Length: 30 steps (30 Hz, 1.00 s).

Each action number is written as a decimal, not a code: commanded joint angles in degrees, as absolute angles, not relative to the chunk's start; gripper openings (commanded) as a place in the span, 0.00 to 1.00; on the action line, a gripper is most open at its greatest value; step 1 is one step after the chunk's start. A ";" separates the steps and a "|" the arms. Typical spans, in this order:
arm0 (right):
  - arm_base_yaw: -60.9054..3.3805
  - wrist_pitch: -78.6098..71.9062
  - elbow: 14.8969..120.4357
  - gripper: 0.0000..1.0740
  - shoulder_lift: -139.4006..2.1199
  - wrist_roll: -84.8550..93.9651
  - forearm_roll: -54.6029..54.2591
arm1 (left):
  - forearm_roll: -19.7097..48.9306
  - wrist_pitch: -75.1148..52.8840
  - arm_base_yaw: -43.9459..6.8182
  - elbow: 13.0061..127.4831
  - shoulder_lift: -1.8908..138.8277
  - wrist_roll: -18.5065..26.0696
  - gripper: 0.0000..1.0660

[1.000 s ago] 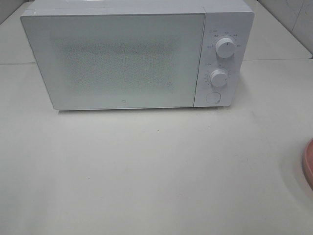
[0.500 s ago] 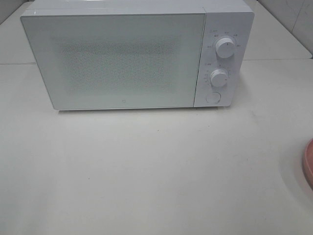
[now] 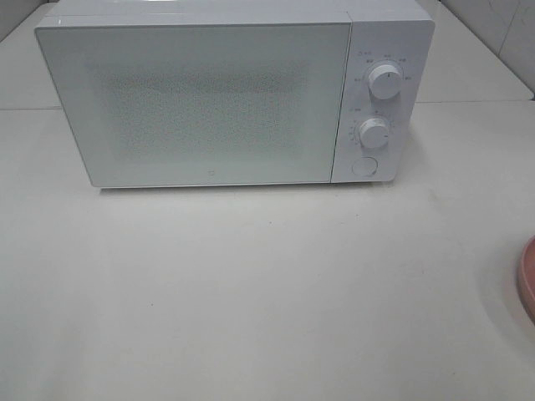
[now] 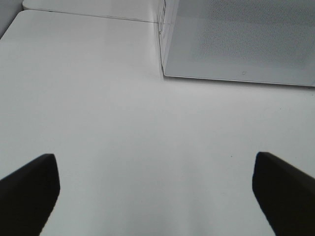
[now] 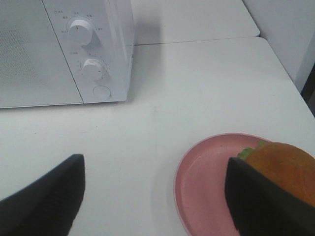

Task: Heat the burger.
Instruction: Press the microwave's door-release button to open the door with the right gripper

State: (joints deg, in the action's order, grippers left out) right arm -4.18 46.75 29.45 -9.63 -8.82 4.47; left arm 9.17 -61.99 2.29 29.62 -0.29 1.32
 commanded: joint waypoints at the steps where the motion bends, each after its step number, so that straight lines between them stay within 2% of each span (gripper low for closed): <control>1: -3.72 42.80 29.79 0.71 -12.72 -8.65 4.41 | 9.17 -61.08 2.52 29.56 -1.66 1.38 0.94; 30: -3.72 15.81 29.39 0.71 -40.11 -8.59 4.47 | 9.17 -61.08 2.52 29.56 -1.66 1.38 0.94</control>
State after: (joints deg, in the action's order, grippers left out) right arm -4.18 17.30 29.39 -39.76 -8.82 4.47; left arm 9.17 -61.99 2.29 29.62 -0.29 1.32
